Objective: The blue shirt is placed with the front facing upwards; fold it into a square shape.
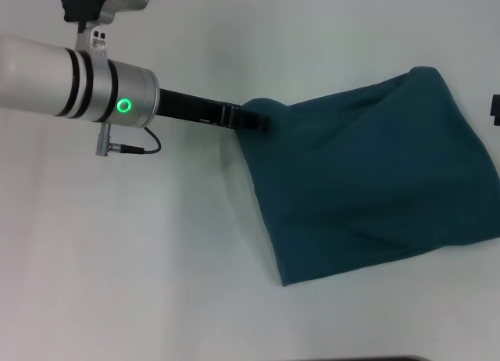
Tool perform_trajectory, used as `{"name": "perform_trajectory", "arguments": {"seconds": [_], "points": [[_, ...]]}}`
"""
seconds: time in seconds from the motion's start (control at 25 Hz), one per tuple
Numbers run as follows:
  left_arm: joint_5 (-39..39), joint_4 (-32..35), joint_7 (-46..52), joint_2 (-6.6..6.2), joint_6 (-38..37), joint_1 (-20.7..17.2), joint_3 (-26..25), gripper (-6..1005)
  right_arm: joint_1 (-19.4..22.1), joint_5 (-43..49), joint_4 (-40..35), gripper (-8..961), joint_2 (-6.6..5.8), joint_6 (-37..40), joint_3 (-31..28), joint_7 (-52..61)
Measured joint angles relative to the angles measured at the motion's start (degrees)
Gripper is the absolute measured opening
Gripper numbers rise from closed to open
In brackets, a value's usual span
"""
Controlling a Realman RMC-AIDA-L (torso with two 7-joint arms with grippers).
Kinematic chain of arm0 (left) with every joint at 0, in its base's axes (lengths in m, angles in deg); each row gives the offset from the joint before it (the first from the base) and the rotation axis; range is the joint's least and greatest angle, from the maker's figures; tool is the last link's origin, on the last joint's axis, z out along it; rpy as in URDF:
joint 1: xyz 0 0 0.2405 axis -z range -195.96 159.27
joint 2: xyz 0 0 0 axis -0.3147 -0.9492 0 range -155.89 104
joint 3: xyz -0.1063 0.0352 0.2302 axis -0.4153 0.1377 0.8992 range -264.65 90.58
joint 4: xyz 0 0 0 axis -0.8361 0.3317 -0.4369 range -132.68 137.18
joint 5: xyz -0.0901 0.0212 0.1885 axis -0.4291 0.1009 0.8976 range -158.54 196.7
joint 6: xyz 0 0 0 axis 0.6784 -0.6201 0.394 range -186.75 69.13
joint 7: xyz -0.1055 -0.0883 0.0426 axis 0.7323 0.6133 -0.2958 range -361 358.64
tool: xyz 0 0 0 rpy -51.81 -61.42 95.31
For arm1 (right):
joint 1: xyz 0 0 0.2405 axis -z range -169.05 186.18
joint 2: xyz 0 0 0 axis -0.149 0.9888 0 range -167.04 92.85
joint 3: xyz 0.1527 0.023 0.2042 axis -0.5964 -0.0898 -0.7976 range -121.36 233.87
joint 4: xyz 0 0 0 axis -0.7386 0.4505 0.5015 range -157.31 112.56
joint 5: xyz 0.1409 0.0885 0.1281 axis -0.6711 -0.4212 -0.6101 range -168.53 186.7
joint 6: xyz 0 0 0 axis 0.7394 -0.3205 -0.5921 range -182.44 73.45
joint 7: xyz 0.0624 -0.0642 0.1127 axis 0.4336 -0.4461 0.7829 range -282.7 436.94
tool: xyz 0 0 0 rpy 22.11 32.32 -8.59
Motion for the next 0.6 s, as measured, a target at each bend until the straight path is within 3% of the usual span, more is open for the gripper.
{"name": "perform_trajectory", "arguments": {"seconds": [0.2,0.28,0.6], "points": [[0.1,-0.3,0.0,0.32,-0.5,0.3,0.0,498,0.0,0.1,0.0,775,-0.07,0.0,0.0,0.0],[0.1,-0.4,0.0,0.33,-0.7,0.3,0.0,742,0.0,0.1,0.0,775,-0.08,0.0,0.0,-0.1],[-0.3,-0.5,-0.1,0.08,-2.6,0.6,-0.3,863,0.0,0.3,0.0,776,-0.09,0.0,0.0,-0.1]]}}
